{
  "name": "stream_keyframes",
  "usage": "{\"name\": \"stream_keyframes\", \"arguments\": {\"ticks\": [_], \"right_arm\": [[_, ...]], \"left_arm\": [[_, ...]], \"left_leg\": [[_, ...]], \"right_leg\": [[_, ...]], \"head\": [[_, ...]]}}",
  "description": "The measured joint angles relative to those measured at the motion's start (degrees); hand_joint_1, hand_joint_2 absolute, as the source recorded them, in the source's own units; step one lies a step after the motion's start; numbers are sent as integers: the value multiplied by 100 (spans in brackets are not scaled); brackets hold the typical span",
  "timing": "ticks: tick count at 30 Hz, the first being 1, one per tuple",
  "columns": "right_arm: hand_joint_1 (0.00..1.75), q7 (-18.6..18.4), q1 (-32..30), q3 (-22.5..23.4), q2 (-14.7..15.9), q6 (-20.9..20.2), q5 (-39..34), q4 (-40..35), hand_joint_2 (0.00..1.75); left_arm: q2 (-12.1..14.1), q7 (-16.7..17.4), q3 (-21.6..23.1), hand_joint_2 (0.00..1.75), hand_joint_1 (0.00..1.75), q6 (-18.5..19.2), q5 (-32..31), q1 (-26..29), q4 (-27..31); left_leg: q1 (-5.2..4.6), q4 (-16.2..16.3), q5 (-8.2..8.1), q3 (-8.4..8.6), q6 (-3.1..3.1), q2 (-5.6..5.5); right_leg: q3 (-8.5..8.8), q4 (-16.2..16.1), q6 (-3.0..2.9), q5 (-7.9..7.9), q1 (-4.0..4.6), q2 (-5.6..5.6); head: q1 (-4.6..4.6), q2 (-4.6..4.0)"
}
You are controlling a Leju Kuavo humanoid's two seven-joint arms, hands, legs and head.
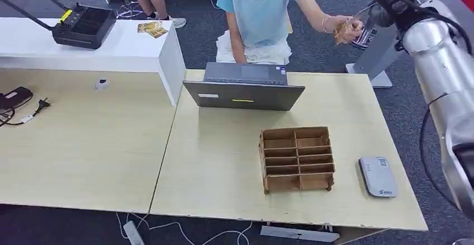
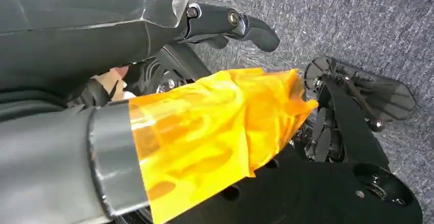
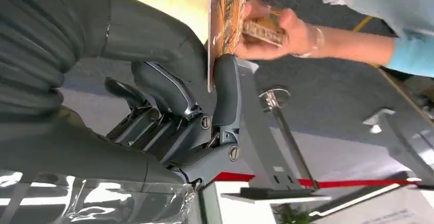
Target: Pass the card to the sensor for recognition and then transmit it.
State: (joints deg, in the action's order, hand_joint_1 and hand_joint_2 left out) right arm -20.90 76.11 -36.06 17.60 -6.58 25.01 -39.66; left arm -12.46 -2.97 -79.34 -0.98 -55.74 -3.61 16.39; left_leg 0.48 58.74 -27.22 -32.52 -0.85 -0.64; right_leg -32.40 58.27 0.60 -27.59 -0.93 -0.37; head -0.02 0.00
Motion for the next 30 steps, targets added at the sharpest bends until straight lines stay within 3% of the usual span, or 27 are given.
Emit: {"name": "stream_keyframes", "arguments": {"ticks": [7,16,17,18,19,30], "right_arm": [[175,-168,139,-44,-265,85,371,667,175],[175,-208,175,-46,-374,205,669,1083,175],[122,-208,174,-46,-376,223,680,1098,175],[28,-205,174,-46,-381,242,688,1115,175],[0,-203,174,-46,-385,256,699,1129,175],[0,-83,174,-9,-387,350,846,1198,175]], "left_arm": [[46,7,85,0,0,-4,-68,-12,-50],[72,7,136,0,0,-9,-90,-27,-83],[74,7,136,0,0,-9,-90,-27,-85],[74,7,135,0,0,-9,-92,-27,-87],[74,7,138,0,0,-11,-92,-27,-90],[76,7,138,0,0,-13,-66,-26,-94]], "left_leg": [[0,0,0,0,0,1],[-1,1,0,0,0,0],[-1,1,0,0,0,0],[-1,2,0,0,0,0],[-1,2,0,0,0,0],[0,2,0,0,-1,1]], "right_leg": [[0,0,1,3,0,1],[0,0,2,3,-1,0],[-1,0,2,3,-1,0],[-1,0,2,3,-1,0],[-1,0,2,3,-1,0],[-4,0,1,4,0,2]], "head": [[-2,0],[0,0],[0,0],[0,0],[0,0],[0,0]]}}
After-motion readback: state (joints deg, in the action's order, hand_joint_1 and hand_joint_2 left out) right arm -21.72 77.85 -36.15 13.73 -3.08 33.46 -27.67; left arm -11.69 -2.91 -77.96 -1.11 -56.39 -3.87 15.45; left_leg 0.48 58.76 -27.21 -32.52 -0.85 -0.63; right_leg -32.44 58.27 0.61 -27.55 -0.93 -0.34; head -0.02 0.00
